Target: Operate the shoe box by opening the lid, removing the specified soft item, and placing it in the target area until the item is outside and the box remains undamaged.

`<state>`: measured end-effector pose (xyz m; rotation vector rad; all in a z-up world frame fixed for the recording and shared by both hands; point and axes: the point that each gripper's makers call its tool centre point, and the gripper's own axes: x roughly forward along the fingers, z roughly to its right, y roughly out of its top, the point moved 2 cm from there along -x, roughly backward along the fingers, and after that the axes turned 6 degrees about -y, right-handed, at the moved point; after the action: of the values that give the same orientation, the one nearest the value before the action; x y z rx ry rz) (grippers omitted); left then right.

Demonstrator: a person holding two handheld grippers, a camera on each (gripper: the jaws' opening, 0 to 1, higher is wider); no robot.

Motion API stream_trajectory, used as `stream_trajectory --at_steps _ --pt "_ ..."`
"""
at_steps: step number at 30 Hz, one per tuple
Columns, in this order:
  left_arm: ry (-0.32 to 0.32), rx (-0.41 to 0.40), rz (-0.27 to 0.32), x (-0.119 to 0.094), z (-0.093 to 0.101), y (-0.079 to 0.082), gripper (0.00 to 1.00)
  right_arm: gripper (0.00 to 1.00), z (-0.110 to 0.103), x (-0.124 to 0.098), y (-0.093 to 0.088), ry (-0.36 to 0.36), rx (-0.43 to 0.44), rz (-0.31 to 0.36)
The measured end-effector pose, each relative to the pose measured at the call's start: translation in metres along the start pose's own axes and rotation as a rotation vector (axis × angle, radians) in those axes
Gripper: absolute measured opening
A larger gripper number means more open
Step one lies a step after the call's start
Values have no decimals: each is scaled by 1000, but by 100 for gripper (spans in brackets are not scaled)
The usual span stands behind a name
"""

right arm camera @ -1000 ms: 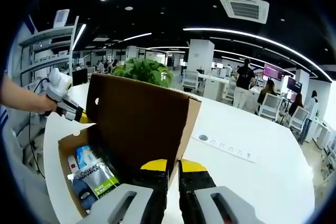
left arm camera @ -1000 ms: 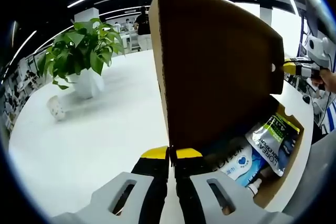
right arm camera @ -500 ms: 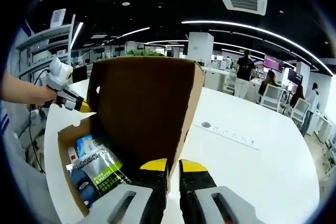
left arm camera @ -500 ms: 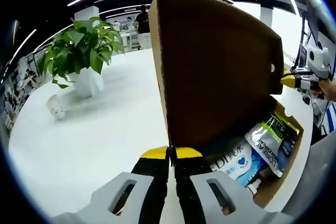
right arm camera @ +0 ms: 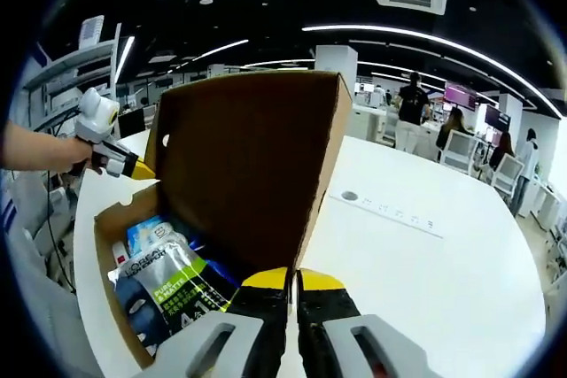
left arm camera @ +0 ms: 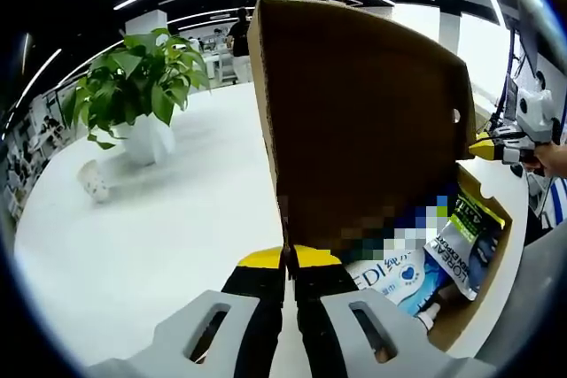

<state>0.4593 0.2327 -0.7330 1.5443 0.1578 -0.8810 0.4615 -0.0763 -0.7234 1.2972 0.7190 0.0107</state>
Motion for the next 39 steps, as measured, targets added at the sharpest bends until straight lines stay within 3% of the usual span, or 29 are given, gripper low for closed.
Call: stream_trajectory --at_steps 39 --pt "-1 -18 -5 9 -4 7 0 0 9 20 6 -2 48 -27"
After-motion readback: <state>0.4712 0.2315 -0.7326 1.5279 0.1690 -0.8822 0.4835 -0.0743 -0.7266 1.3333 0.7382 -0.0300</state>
